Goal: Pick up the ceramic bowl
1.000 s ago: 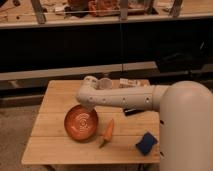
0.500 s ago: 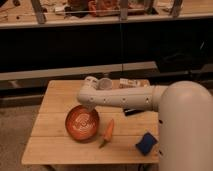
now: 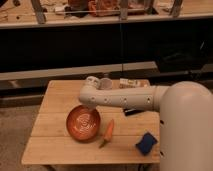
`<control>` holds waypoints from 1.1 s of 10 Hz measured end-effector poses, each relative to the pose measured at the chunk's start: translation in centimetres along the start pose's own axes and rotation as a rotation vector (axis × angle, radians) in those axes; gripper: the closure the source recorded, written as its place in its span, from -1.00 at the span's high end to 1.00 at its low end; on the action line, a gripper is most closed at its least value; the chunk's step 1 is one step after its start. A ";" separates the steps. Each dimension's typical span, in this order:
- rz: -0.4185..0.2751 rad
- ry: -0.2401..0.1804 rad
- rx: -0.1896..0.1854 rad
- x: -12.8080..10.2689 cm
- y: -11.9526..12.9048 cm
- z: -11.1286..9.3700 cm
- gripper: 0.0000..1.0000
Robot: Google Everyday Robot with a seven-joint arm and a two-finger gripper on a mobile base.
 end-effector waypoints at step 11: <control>-0.089 0.017 0.004 -0.1 0.6 -0.4 -0.99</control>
